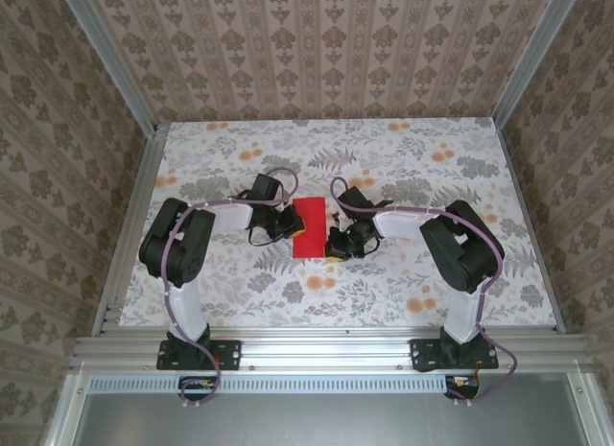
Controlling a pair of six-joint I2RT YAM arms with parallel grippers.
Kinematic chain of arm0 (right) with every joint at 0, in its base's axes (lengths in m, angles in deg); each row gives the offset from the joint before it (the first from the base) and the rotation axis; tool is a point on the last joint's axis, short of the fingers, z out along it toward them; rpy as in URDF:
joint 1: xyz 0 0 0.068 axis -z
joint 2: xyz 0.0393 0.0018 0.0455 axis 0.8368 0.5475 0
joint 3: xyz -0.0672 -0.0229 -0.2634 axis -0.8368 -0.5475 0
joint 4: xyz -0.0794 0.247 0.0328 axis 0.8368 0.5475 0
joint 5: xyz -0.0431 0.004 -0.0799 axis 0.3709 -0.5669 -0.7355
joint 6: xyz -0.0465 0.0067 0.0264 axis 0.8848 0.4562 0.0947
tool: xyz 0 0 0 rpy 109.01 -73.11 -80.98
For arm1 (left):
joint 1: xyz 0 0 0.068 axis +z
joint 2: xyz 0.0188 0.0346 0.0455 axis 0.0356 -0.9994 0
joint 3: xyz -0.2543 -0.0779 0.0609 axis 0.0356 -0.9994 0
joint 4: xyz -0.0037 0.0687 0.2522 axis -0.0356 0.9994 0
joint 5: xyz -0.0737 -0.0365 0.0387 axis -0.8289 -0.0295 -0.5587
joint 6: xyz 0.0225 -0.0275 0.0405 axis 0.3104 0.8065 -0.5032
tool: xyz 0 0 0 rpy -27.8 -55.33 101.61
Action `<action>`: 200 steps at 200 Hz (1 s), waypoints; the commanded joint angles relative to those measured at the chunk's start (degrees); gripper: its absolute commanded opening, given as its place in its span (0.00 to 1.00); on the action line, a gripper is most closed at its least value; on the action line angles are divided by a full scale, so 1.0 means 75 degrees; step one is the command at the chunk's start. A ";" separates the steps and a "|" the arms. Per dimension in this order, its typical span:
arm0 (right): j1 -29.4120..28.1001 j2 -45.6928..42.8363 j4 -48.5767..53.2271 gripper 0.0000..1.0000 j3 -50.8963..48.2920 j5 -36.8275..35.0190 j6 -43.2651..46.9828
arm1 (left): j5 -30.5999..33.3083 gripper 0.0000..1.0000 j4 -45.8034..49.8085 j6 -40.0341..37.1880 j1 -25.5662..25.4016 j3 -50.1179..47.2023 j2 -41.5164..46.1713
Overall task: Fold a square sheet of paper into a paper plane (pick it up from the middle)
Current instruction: Fold the triangle a second time at the center of the table, then turn over the paper at the center of the table.
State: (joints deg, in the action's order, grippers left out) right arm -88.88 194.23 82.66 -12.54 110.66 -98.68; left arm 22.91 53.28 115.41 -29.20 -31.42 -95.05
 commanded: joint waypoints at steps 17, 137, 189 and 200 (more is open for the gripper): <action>0.0058 0.0578 0.1422 0.02 -0.0372 -0.1292 0.0064 | 0.0756 0.08 0.0490 -0.0665 0.0632 0.0297 -0.0345; 0.0058 -0.1654 0.0088 0.41 0.0977 -0.0773 0.0591 | 0.1072 0.33 0.1156 -0.1048 0.0784 -0.0242 0.2086; -0.0315 -0.0703 0.1315 0.41 0.2197 -0.1926 0.2128 | 0.1205 0.50 0.0796 -0.0326 0.0240 -0.1164 0.2732; -0.0351 -0.0424 0.1491 0.41 0.2383 -0.1983 0.2279 | 0.1211 0.51 0.0717 -0.0190 0.0185 -0.1278 0.2758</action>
State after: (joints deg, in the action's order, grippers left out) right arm -90.10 186.08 86.64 2.57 100.58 -87.68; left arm 30.98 59.49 110.82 -26.42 -39.18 -76.04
